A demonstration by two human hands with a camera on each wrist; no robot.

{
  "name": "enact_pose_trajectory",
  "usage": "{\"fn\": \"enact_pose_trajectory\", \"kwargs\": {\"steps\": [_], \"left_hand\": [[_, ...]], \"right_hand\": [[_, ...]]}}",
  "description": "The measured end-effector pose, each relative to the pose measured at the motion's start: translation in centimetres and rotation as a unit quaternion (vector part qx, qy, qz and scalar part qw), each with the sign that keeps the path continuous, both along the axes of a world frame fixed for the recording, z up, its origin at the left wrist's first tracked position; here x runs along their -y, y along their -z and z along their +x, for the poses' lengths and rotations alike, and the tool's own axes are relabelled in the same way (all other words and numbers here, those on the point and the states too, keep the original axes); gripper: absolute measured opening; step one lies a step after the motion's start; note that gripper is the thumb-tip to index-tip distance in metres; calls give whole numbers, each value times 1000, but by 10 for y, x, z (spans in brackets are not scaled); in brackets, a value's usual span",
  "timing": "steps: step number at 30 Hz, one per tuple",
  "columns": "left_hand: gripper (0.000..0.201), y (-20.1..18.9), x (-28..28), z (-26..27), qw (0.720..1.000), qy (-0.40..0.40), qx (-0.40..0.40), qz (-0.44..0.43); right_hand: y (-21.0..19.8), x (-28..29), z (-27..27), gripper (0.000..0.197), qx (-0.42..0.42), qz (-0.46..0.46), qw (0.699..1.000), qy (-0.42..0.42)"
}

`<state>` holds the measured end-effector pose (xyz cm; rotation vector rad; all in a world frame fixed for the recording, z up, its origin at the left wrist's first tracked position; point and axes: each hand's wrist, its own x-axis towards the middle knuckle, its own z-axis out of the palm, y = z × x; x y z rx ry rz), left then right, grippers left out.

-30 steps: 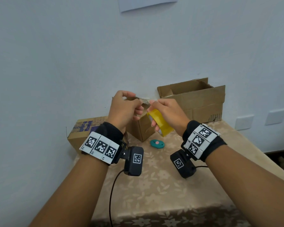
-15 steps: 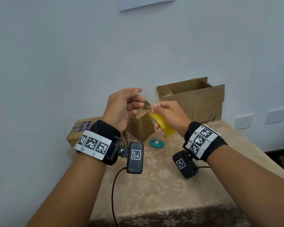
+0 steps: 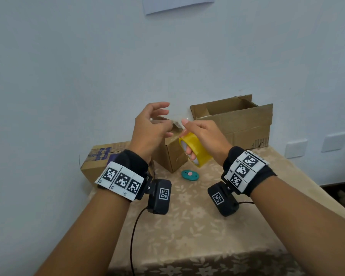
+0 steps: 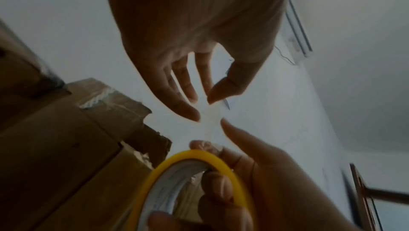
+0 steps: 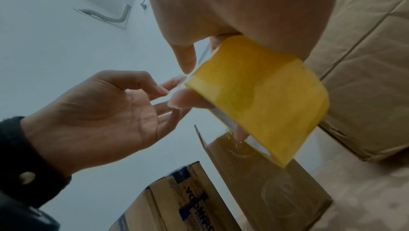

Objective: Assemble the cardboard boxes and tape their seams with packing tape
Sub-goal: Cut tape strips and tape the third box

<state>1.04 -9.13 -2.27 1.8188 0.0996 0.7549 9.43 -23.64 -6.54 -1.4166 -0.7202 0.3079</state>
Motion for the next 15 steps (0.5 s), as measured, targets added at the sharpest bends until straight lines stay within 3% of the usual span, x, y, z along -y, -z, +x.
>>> {"fn": "enact_pose_trajectory", "kwargs": {"steps": [3,6,15], "left_hand": [[58,2,2,1,997,14,5,79],[54,5,1,3,998,4,26,62],[4,6,-5,6,997,-63,39,28]], "right_hand": [[-2,0,-1,53,-2,4,1000,5],[-2,1,-1,52,3,0,1000,4],[1,2,1,53,-1,-2,1000,7]]}}
